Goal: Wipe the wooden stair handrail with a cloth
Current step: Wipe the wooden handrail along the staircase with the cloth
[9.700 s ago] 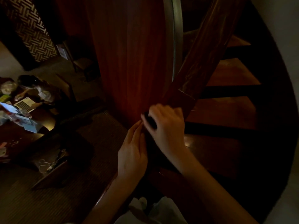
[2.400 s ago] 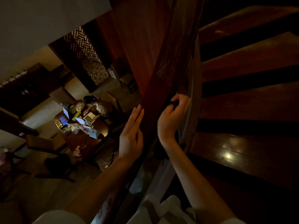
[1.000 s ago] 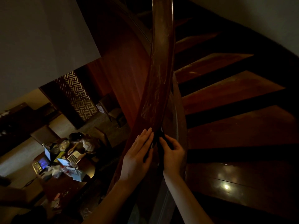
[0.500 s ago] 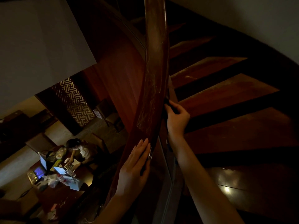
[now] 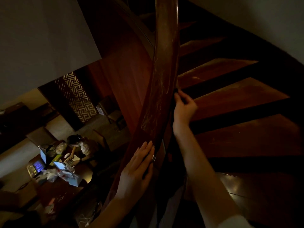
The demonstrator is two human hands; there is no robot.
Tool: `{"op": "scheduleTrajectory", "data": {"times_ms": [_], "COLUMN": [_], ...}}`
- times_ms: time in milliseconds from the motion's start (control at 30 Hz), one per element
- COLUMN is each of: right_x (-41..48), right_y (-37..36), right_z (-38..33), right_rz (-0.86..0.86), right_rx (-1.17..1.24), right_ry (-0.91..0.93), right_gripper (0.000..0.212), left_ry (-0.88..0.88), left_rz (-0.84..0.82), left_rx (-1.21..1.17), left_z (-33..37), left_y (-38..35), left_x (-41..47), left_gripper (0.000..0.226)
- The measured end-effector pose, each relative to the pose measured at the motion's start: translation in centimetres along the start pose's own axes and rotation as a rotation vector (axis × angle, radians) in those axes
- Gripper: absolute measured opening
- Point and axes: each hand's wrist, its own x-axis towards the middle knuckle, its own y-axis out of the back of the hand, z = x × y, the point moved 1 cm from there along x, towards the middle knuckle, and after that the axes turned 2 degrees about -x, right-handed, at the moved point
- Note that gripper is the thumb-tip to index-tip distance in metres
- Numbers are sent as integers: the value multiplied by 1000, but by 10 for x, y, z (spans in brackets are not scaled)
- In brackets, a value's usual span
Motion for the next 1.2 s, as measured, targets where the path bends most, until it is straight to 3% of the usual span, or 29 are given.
{"op": "scheduleTrajectory", "data": {"times_ms": [167,500,900,1200], "right_x": [15,-118,31,-46], "right_y": [-7,64,-18,29], "right_z": [-12,78,-13,38], "right_rz": [-44,-103,-23,-72], "right_rx": [-79,-68,-10,-53], "right_ry": [109,27,195,186], "right_gripper": [22,30,24,28], "left_ry": [3,-5,-1,-3], "left_rz": [10,-6,0,-7], "left_rx": [-13,30,11,11], "left_z": [0,0,0,1], "left_y": [0,-1,-2,-1], "left_x": [0,1,-1,0], "left_gripper": [51,47,50,52]}}
